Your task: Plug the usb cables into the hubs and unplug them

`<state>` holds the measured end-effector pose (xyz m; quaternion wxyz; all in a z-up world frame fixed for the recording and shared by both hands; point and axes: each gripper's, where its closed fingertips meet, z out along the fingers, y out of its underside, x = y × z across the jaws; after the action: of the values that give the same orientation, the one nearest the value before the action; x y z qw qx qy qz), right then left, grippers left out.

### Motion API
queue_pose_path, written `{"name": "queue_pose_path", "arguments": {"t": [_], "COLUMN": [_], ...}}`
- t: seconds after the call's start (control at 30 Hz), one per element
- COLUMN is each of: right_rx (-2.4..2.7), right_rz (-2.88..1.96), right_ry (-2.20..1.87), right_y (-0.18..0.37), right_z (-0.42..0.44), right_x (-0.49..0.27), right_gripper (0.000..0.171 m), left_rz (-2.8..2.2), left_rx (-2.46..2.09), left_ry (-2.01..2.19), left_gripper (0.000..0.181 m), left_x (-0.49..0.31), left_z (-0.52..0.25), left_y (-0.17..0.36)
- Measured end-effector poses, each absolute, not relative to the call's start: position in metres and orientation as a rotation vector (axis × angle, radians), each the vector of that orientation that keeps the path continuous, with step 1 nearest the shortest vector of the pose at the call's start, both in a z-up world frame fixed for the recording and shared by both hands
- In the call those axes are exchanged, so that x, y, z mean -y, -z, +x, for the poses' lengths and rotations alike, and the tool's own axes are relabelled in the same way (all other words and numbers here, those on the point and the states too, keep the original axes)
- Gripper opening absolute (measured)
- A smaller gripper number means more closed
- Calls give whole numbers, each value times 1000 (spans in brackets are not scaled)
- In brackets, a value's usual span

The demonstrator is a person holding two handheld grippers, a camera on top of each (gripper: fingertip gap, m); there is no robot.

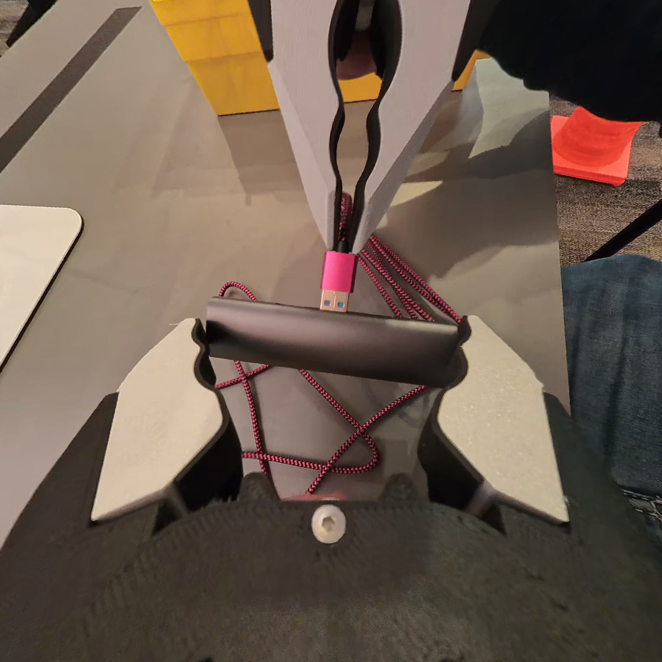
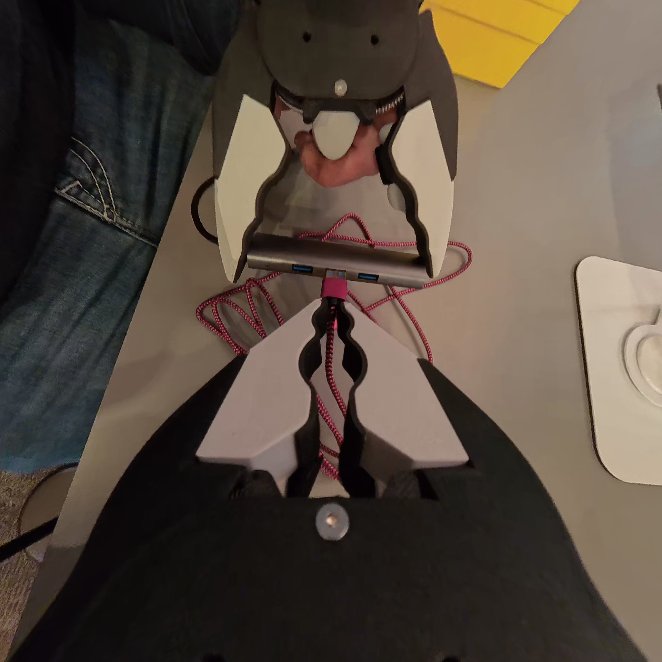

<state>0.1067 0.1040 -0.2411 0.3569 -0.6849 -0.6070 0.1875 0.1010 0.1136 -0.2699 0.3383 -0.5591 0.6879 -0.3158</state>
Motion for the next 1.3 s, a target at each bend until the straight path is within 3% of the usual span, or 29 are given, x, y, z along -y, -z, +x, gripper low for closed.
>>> {"name": "queue_pose_path", "arguments": {"t": [0.97, 1.07, 1.17, 1.3], "right_rx": [1379, 1347, 1329, 1308], "right_rz": [-1700, -1705, -1686, -1674], "right_ry": [-623, -619, -617, -618], "right_y": [245, 247, 248, 246], "right_z": [103, 104, 102, 103], "right_x": [-114, -116, -116, -117], "right_gripper": [3, 18, 4, 12], "left_rz": [-1459, -1457, -1456, -1460], "left_rx": [-1762, -1745, -1753, -1749], "left_ry": [782, 809, 786, 799], "left_gripper": [125, 125, 125, 125], "left_x": [-124, -123, -125, -123], "left_z": [97, 98, 98, 98], "left_y": [262, 259, 261, 259]}}
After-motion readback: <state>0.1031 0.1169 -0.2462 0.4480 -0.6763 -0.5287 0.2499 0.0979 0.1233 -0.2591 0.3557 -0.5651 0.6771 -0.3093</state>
